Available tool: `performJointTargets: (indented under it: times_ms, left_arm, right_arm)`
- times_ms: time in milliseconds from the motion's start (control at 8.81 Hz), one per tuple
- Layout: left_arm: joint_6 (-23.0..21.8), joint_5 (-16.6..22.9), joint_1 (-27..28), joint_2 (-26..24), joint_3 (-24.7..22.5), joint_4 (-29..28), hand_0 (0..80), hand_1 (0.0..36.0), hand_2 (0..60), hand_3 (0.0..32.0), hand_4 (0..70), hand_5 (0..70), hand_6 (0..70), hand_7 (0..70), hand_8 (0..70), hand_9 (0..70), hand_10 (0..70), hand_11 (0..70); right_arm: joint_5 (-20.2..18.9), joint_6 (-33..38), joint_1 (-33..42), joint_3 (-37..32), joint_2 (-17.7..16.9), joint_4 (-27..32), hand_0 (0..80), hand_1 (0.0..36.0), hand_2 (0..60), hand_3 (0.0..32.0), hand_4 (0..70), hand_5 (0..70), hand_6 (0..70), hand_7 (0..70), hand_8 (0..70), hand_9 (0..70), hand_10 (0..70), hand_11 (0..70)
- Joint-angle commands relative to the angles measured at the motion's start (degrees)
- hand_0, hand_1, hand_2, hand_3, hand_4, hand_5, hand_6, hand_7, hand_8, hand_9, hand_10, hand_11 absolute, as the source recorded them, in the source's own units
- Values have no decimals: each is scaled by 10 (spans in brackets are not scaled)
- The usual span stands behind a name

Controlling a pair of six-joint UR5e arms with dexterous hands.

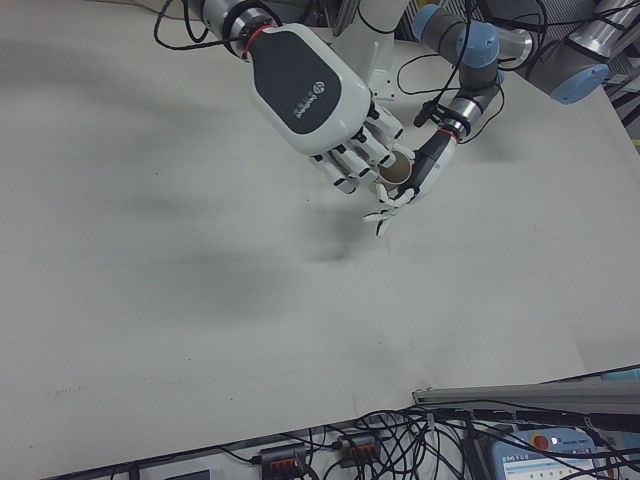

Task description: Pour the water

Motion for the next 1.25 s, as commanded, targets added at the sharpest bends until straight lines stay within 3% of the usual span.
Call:
performJointTargets:
  times_ms: [0,114,341,454,568,795,1022,1135]
  left_arm:
    - [2,0,-1,-10,1,0,632,325,496,0,560,700,136,210,33,28,12,36]
    - [2,0,-1,-10,-2,1,632,325,493,0,555,700,134,208,33,27,11,36]
    - [-3,0,-11,-3,-37,0,638,329,494,0,549,700,129,201,33,26,12,37]
    - [-5,0,-28,34,-71,-16,624,320,493,0,542,700,125,196,32,25,13,38]
    - [-8,0,-39,103,-120,-39,606,305,492,0,527,700,122,188,35,24,18,43]
    - [-52,0,-72,241,-178,-77,595,289,475,0,532,700,124,194,38,33,28,57]
    - [-60,0,-87,354,-206,-150,586,279,460,0,516,700,114,184,36,31,27,56]
    - [-67,0,-89,390,-205,-174,584,273,448,0,516,700,111,181,35,29,26,53]
  right_arm:
    - [81,-95,-97,-10,0,-5,800,360,600,0,314,700,443,593,319,429,272,437]
    - [106,-97,-99,-19,3,-4,800,360,600,0,307,700,437,577,316,425,273,438]
    - [112,-52,-58,-7,-16,1,800,360,600,0,299,700,425,549,312,419,275,442]
    - [113,100,-37,-11,-74,17,800,360,600,0,281,700,406,518,302,405,276,441]
    - [109,183,21,-11,-106,27,800,360,600,0,235,700,377,459,288,385,291,456]
    - [35,259,143,-19,-145,66,800,360,600,0,175,700,379,455,291,389,323,498]
    - [-4,323,207,-84,-225,172,797,360,600,0,133,700,358,422,286,378,331,505]
    - [-25,345,235,-152,-254,268,784,360,600,0,126,700,353,417,284,375,335,511]
